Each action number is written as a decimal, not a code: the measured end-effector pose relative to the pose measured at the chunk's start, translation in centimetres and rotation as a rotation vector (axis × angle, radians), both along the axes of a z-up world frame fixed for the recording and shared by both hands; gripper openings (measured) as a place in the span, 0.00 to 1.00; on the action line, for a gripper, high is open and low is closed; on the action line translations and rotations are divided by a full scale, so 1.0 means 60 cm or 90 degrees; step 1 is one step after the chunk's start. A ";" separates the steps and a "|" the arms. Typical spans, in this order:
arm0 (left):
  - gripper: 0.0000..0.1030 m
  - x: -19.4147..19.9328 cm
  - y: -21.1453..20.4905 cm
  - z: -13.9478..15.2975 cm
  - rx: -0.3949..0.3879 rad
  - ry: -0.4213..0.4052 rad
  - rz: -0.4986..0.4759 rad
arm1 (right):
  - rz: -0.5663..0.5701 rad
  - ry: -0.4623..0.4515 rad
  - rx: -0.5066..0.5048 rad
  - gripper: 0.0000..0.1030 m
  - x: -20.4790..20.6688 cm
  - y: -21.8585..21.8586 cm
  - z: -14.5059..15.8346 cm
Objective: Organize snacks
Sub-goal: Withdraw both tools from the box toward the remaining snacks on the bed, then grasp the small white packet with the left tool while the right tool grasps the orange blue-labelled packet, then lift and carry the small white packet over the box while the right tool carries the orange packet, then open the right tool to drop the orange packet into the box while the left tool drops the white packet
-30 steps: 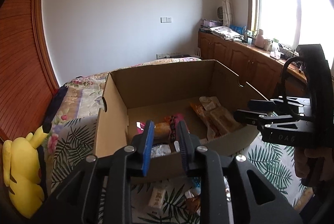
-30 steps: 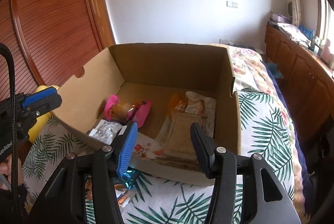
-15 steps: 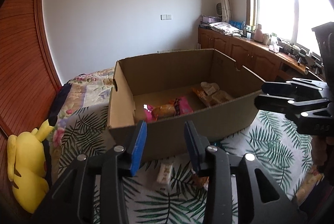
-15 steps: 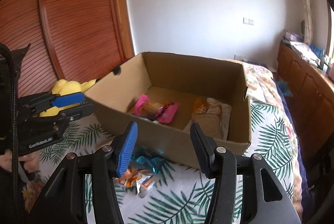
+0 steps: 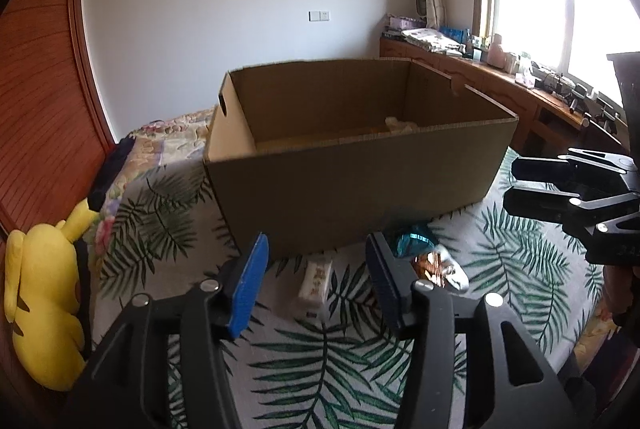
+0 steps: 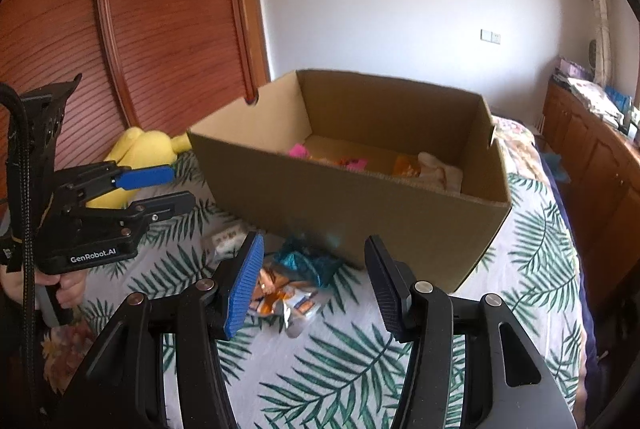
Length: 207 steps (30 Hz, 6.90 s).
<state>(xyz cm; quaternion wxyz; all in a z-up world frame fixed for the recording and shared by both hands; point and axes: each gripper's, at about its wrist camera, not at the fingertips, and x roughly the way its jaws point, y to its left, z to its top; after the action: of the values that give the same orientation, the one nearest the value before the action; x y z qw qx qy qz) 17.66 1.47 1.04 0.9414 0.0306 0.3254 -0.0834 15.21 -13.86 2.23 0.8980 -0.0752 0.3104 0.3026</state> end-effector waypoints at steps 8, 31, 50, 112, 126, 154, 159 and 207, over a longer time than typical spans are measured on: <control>0.66 0.009 0.007 -0.047 -0.016 0.036 0.003 | 0.009 0.031 -0.010 0.52 0.000 0.013 -0.041; 0.66 0.075 -0.013 -0.123 0.023 0.145 0.016 | 0.031 0.063 -0.022 0.52 -0.017 0.038 -0.095; 0.25 0.061 0.001 -0.109 -0.007 0.116 0.032 | 0.025 0.091 -0.014 0.52 0.007 0.063 -0.114; 0.42 0.027 0.004 -0.075 0.000 0.072 0.033 | 0.020 0.035 0.014 0.20 -0.019 0.041 -0.073; 0.18 0.048 -0.011 -0.109 0.033 0.125 0.021 | 0.024 0.030 0.018 0.20 -0.022 0.038 -0.072; 0.18 0.021 -0.059 0.132 0.006 -0.059 -0.033 | -0.001 -0.052 0.044 0.20 0.013 0.012 0.055; 0.18 0.040 -0.055 0.144 0.011 -0.064 -0.028 | -0.010 -0.059 0.036 0.20 0.036 0.021 0.070; 0.44 0.091 -0.037 0.070 0.002 -0.026 0.002 | -0.113 -0.024 0.026 0.36 0.110 -0.046 0.029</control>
<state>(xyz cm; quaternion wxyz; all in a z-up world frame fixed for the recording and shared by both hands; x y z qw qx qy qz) 23.10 -0.76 5.24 0.9479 0.0334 0.3064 -0.0803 21.78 -16.60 3.95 0.9283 -0.0346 0.2925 0.2270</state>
